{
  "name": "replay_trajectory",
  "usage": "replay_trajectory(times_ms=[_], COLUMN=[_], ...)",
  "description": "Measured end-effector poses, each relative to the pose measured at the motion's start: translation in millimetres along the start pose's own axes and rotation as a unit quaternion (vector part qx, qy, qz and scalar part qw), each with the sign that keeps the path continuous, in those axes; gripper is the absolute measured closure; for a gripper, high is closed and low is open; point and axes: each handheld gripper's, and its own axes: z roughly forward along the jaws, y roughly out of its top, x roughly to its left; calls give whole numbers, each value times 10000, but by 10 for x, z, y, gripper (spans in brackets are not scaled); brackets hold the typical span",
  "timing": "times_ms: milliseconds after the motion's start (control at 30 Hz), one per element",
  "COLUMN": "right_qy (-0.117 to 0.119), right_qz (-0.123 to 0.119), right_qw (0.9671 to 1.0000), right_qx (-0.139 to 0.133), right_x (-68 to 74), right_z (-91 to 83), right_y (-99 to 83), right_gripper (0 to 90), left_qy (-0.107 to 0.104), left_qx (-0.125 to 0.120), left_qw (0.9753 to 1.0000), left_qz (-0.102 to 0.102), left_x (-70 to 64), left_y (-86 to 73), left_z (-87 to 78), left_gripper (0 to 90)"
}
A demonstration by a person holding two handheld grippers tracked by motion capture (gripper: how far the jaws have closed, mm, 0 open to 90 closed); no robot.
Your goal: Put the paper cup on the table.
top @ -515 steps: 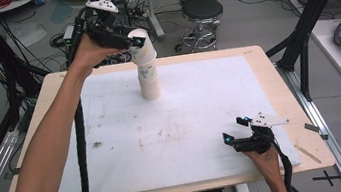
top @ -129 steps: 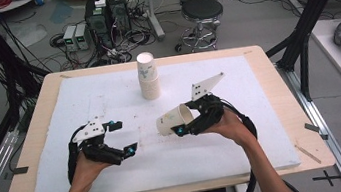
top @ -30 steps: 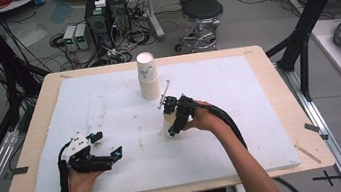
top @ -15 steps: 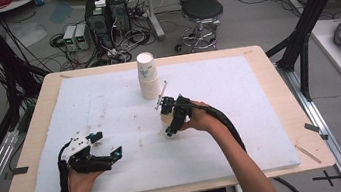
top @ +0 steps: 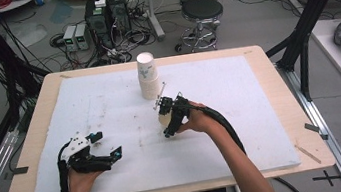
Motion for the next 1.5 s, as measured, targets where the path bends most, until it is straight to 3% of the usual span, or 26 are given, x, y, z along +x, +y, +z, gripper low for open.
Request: replay_trajectory(times_ms=[367, 533, 800, 1167, 1400, 1500], right_qy=[86, 303, 213, 274, 214, 66], right_qz=[-25, 111, 263, 344, 451, 506], right_qw=[10000, 9989, 9981, 9965, 9927, 9900], right_qx=[-16, -344, -512, -712, -1102, -1312], right_x=[4, -11, -29, 2, 69, 111], right_z=[-15, 1, -48, -90, -201, -274], right_y=[-5, -88, -200, -383, -598, -768], right_gripper=[137, 137, 138, 138, 138, 138], left_qy=[-11, -15, -20, -28, -20, -21], left_qx=[6, 10, 10, 11, -20, -42], left_qw=[10000, 10000, 10000, 10000, 10000, 10000], left_qz=[12, 15, 29, 33, 33, 45], left_x=[1, 1, 0, 1, -2, 0], left_y=[0, 0, 0, 0, -3, -5], left_z=[-1, -1, -2, -3, -10, -15], left_gripper=[18, 18, 18, 18, 18, 18])
